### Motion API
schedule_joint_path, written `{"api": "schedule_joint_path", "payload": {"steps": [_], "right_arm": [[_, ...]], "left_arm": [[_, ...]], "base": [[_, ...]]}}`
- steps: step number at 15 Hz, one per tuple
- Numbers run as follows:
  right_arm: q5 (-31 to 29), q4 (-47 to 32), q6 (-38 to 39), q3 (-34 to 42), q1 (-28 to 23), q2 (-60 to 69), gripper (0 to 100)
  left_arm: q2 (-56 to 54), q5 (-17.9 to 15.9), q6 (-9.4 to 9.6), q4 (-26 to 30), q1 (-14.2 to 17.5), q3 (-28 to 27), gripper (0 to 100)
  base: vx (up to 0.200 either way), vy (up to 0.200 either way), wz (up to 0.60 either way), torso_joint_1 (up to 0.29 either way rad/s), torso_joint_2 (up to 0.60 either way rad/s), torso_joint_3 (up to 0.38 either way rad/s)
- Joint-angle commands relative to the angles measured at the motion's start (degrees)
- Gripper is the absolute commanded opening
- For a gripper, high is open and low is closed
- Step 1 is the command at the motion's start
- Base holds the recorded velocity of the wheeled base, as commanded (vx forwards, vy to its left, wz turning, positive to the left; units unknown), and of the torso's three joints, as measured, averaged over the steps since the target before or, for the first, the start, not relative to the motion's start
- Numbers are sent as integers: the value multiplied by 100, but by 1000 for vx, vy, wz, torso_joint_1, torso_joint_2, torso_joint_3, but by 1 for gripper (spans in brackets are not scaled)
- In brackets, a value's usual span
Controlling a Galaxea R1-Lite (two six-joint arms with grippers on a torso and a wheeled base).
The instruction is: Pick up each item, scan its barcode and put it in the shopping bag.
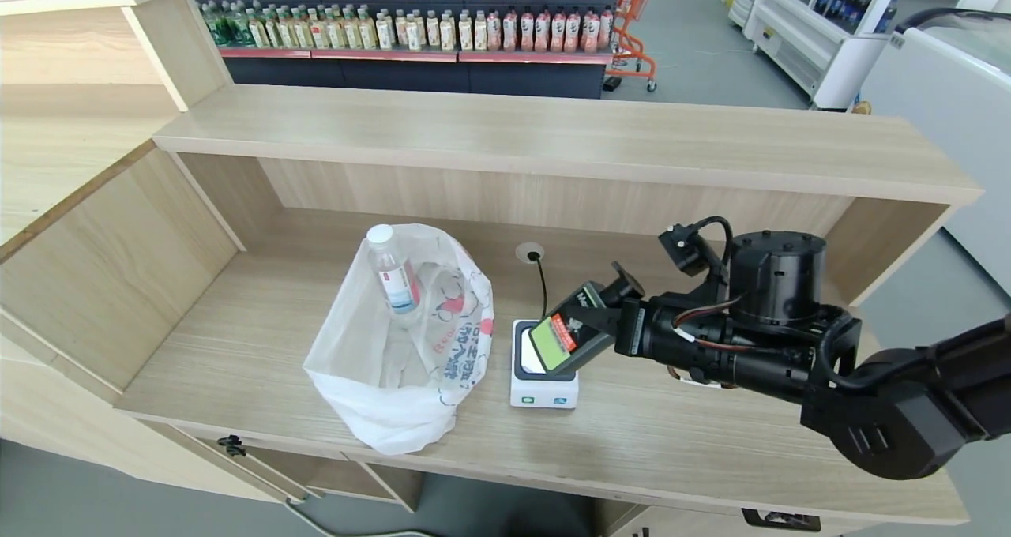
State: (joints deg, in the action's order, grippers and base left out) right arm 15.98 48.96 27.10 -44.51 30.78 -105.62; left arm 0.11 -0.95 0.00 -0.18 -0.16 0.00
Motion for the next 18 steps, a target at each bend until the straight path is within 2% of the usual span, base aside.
{"api": "schedule_joint_path", "payload": {"steps": [1, 4, 8, 16, 18], "right_arm": [[-86, 0, -161, -190, -28, -468, 0], [-394, 9, -293, -295, -37, -758, 0], [-385, 17, -363, -392, -37, -881, 0], [-333, 79, -311, -858, -46, -1259, 0], [-16, 123, -302, -884, -37, -1295, 0]], "left_arm": [[-2, -2, 0, 1, -2, 0, 100], [-2, -2, 0, 1, -2, 0, 100], [-2, -2, 0, 1, -2, 0, 100], [-2, -2, 9, 1, -2, 0, 100], [-2, -2, 9, 1, -2, 0, 100]], "base": [[0, 0, 0, 0, 0, 0], [0, 0, 0, 0, 0, 0], [0, 0, 0, 0, 0, 0], [0, 0, 0, 0, 0, 0], [0, 0, 0, 0, 0, 0]]}}
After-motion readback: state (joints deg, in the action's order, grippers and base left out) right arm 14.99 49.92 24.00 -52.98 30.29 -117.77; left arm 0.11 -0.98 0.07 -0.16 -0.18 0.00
